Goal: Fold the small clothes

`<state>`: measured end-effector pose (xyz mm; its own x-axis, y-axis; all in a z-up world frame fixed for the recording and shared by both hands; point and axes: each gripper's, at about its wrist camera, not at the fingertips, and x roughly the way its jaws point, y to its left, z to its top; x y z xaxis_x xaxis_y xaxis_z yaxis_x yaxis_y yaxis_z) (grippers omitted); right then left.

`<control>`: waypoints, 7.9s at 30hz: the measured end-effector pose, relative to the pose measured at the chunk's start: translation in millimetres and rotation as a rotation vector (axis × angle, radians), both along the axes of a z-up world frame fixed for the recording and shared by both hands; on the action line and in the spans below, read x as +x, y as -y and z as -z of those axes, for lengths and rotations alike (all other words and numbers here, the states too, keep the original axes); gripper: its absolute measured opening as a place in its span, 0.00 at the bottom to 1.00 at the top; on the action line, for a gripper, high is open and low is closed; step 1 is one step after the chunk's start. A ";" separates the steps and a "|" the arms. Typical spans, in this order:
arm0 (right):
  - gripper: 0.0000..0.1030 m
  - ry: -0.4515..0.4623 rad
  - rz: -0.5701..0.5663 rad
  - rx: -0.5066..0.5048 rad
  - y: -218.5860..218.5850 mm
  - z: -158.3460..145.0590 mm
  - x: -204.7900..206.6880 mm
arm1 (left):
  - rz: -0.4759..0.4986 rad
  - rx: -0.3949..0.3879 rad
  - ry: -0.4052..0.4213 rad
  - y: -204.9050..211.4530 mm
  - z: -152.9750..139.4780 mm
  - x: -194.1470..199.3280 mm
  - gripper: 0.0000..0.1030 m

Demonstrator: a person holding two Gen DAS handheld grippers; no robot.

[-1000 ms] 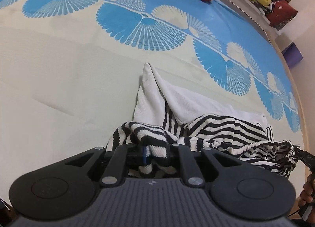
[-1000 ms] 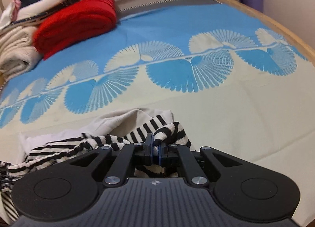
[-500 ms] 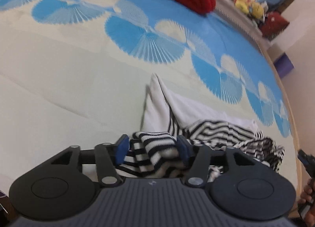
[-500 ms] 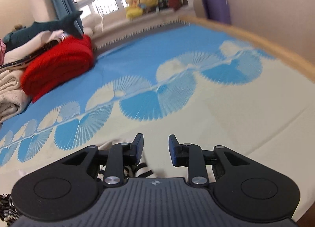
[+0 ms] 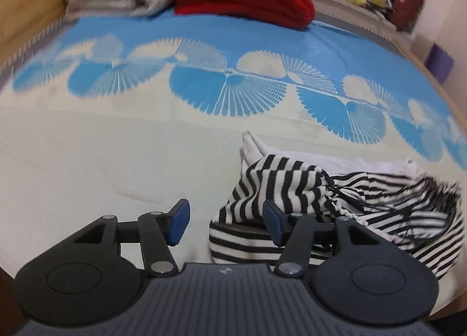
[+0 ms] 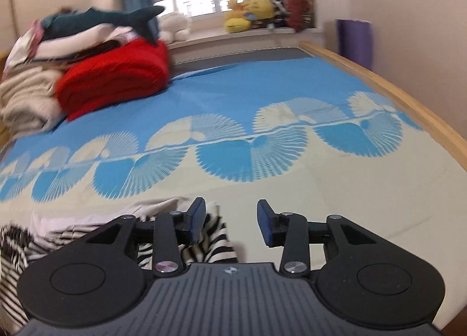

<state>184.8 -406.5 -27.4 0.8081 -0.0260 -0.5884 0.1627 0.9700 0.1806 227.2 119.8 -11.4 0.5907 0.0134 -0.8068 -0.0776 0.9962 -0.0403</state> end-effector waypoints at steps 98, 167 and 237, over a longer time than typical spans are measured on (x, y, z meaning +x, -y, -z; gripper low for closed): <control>0.39 -0.384 -0.125 0.093 -14.9 73.9 43.0 | 0.129 -0.178 -0.233 -41.7 77.5 25.0 0.46; 0.37 -0.272 -0.282 -0.163 -156.2 83.1 133.9 | 0.219 0.052 -0.127 141.4 100.7 111.8 0.35; 0.64 0.229 -0.018 -0.058 -30.2 -49.2 -65.6 | 0.089 0.108 0.242 93.9 -27.5 -55.2 0.73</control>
<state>119.2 -376.4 21.8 0.9210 -0.0393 -0.3876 0.1069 0.9822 0.1546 171.9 25.9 16.1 0.7687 0.0310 -0.6388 0.0092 0.9982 0.0595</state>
